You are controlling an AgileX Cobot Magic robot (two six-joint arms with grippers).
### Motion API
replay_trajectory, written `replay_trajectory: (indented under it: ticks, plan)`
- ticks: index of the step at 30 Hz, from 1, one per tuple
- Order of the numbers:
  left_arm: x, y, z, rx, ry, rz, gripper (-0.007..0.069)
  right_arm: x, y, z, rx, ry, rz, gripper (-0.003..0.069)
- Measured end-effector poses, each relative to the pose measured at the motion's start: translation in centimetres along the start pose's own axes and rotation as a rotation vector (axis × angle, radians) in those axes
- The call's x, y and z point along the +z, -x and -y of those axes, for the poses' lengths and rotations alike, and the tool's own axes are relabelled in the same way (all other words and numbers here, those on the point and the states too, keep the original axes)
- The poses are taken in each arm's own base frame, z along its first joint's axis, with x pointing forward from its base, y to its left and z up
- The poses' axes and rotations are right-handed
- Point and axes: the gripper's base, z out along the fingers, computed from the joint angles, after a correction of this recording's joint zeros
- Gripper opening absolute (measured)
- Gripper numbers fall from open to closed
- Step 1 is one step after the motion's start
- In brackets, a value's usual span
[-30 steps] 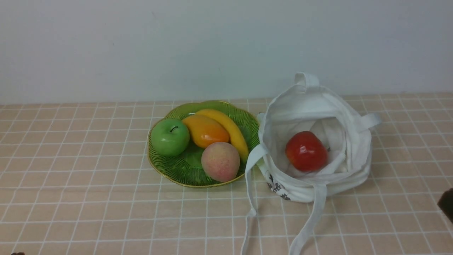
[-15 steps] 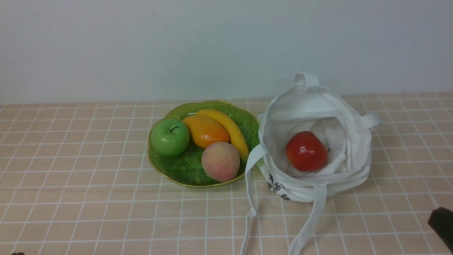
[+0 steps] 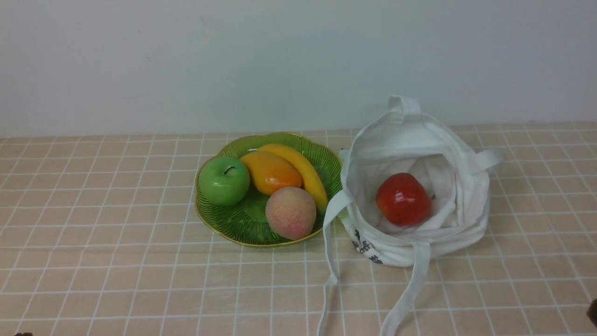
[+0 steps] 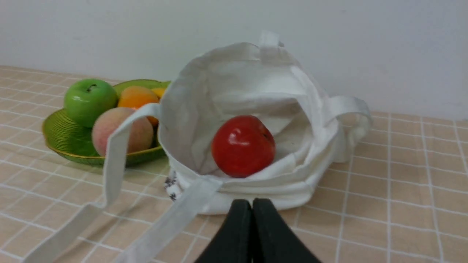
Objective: Take the fruit out of the bag on the brown coffee tablecloth and place them on the plate.
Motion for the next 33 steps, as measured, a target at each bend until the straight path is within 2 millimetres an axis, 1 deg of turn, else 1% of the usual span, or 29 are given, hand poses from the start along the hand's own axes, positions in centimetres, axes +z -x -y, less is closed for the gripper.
replay_trajectory:
  ticks: [1,6,14,33]
  plan:
    - [0.0,0.0,0.0,0.0,0.0,0.0,-0.0008,0.0,-1.0,0.2,0.011,-0.038,-0.006,-0.0014]
    - [0.0,0.0,0.0,0.0,0.0,0.0,-0.0008,-0.1,-2.8,0.6,0.026,-0.108,-0.011,-0.0014]
    - [0.0,0.0,0.0,0.0,0.0,0.0,-0.0008,-0.1,-3.0,0.9,0.043,-0.164,-0.024,-0.0014]
    - [0.0,0.0,0.0,0.0,0.0,0.0,-0.0008,-0.1,-3.0,0.9,0.043,-0.166,-0.024,-0.0014]
